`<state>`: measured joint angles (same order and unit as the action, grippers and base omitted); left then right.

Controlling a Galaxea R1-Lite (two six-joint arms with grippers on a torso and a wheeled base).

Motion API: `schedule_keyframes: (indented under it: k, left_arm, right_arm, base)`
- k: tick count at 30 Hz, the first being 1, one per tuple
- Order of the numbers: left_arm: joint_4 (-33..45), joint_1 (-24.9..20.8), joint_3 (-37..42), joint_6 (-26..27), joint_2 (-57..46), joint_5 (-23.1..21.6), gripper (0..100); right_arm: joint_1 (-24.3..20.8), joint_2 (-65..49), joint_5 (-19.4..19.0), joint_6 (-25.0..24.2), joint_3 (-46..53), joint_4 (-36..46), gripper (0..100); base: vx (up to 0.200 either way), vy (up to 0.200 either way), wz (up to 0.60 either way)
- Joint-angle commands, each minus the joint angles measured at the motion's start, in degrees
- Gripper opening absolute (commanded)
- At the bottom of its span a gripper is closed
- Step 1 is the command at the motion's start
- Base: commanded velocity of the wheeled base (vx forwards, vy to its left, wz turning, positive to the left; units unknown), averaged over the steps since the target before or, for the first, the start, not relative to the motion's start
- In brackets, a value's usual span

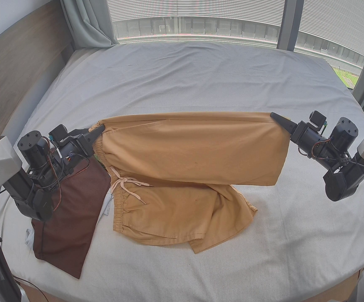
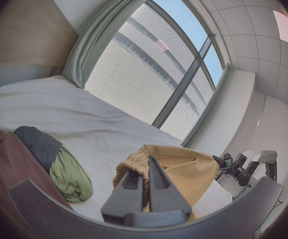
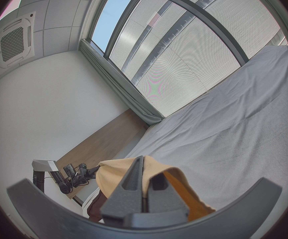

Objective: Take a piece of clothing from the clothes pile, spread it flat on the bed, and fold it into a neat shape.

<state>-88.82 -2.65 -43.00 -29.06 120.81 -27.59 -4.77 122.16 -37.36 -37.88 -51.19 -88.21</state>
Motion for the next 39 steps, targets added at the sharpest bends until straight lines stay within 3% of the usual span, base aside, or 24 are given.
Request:
schedule_keyframes:
  k: [1, 5, 12, 17, 32, 39]
  left_arm:
    - [-0.04, -0.61, -1.48, -1.00, 1.97, 0.25, 0]
    - [0.05, -1.66, -6.93, -2.23, 6.11, 3.86, 0]
    - [0.05, -1.84, -12.90, -2.49, 12.26, 5.35, 0]
    - [0.05, -1.92, -18.53, -5.83, 15.95, 7.46, 0]
    - [0.14, -2.19, -28.28, -10.84, 22.19, 8.87, 0]
    - [0.14, -2.36, -30.22, -11.37, 23.51, 8.87, 0]
  right_arm:
    - [0.02, 3.35, -0.08, 0.00, -1.90, -0.03, 0]
    - [0.02, 6.69, -0.08, 0.00, -6.12, -0.03, 0]
    - [0.02, 11.52, -0.08, -0.18, -12.97, 0.14, 0]
    - [0.02, 14.86, -0.08, -0.27, -18.33, 2.96, 0]
    - [0.02, 24.79, 0.01, -0.53, -35.47, 8.49, 0]
    - [0.02, 25.23, 0.01, -0.53, -38.11, 9.20, 0]
  base:
    - [0.000, 0.000, 0.00]
    - [0.000, 0.000, 0.00]
    - [0.000, 0.000, 0.00]
    - [0.000, 0.000, 0.00]
    - [0.000, 0.000, 0.00]
    - [0.000, 0.000, 0.00]
